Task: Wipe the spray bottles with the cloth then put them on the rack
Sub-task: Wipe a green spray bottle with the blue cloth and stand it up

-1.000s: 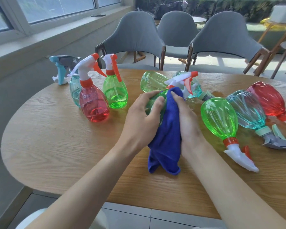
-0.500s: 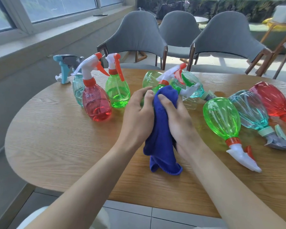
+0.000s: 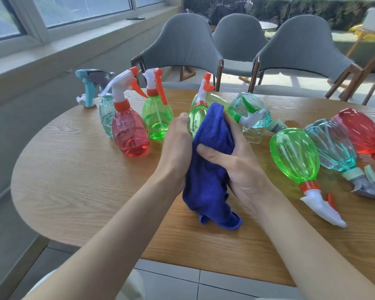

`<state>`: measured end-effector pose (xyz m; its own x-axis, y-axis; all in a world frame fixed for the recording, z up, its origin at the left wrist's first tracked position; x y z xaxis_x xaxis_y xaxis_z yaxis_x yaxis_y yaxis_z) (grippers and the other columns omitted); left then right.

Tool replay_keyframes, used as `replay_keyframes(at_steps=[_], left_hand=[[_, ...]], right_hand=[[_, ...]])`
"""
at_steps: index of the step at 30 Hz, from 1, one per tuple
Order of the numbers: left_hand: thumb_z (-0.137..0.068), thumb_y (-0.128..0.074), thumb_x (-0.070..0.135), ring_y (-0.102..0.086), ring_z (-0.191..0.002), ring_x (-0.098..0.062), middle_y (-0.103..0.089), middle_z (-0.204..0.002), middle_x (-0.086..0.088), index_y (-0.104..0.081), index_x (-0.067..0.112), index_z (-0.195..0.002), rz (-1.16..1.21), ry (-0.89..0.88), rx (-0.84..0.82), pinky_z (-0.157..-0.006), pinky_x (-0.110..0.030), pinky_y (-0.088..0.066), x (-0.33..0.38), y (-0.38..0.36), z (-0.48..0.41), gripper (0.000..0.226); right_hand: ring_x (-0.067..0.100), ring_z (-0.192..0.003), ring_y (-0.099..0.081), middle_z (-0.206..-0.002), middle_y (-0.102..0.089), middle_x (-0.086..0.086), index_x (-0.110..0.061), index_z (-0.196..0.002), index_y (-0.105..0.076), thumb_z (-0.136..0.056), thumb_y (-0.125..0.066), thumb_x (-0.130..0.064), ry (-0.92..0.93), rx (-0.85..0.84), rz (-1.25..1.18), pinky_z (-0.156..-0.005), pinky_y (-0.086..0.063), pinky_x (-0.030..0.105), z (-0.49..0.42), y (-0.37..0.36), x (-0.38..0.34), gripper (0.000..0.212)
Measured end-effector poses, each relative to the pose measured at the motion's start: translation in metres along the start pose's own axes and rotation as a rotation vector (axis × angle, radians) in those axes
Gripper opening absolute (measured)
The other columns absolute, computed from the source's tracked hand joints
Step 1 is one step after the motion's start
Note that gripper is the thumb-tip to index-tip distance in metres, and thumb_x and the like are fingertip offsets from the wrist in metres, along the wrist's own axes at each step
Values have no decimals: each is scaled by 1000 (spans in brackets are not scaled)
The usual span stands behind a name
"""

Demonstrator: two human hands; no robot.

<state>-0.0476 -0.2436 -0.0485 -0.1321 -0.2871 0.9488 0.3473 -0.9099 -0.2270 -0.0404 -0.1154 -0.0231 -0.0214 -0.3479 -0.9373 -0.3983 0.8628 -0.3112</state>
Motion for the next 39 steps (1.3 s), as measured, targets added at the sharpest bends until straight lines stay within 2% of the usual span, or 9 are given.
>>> replay_keyframes(at_steps=[8,10,15,21,23,29,31,33,39], left_hand=[[-88,-52,72,-71,-121,-22,-75,-126,-5,-69,29,-125,-41,-84,1,-109,-53,-53,12,0,11,59],[-109,-44,53,-68,-117,-9,-71,-124,3,-65,30,-125,-151,-224,-10,-111,-42,-51,25,-4,19,35],[-116,-39,38,-66,-116,0,-70,-127,6,-62,27,-135,-297,-388,-112,-91,-11,-50,35,-17,33,31],[-116,-39,38,-65,-105,13,-70,-119,14,-66,32,-124,-249,-340,-19,-99,-25,-50,36,-10,26,29],[-114,-40,42,-68,-115,-2,-72,-122,7,-66,32,-127,-271,-348,-49,-108,-39,-53,36,-11,26,31],[-115,-44,40,-73,-103,-12,-75,-112,7,-62,41,-135,-485,-470,-191,-92,-45,-62,31,-28,46,27],[-114,-46,40,-72,-95,-28,-76,-105,-4,-62,42,-134,-509,-508,-189,-84,-49,-61,29,-30,48,26],[-114,-46,37,-72,-86,-23,-76,-99,-1,-62,40,-136,-543,-546,-149,-82,-45,-60,30,-28,45,27],[-112,-44,37,-62,-126,-6,-65,-138,11,-57,28,-148,-776,-747,-133,-108,-32,-49,36,-31,48,39]], right_hand=[[25,-109,-73,-117,-74,8,-16,-137,-62,-89,-77,-20,-53,4,-188,-95,-58,42,-3,-5,1,51],[22,-96,-73,-105,-73,6,-14,-130,-66,-89,-76,-23,-72,63,-242,-87,-59,39,-5,0,-1,43],[22,-95,-71,-108,-74,9,-14,-134,-68,-95,-74,-30,-92,215,-268,-83,-62,38,-8,17,-3,42],[20,-93,-72,-103,-73,6,-14,-128,-64,-88,-75,-20,-37,77,-212,-81,-60,36,-3,7,-6,42],[20,-92,-72,-102,-72,6,-13,-127,-65,-89,-76,-20,-44,92,-204,-80,-60,35,-4,9,-7,40],[15,-65,-67,-75,-70,-2,-21,-104,-72,-101,-71,-35,-145,406,-204,-60,-56,28,-2,36,-5,14],[15,-63,-67,-72,-69,-2,-20,-102,-70,-102,-70,-34,-149,411,-214,-57,-55,27,-1,36,-5,14],[17,-69,-71,-78,-71,1,-16,-108,-69,-103,-69,-28,-133,353,-250,-61,-58,30,0,27,-5,13],[13,-67,-67,-75,-66,-1,-16,-99,-66,-103,-69,-26,-107,297,-227,-62,-57,26,-1,21,-9,11]])
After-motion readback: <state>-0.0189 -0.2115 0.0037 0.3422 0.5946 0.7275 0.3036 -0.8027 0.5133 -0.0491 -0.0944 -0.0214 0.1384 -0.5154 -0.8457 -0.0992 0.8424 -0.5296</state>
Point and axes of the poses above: each hand's wrist, its own z-axis away from the middle knuckle, its own y-axis out of the back of the hand, x = y × z, the point moved 7 cm from there along -z, towards the middle knuckle
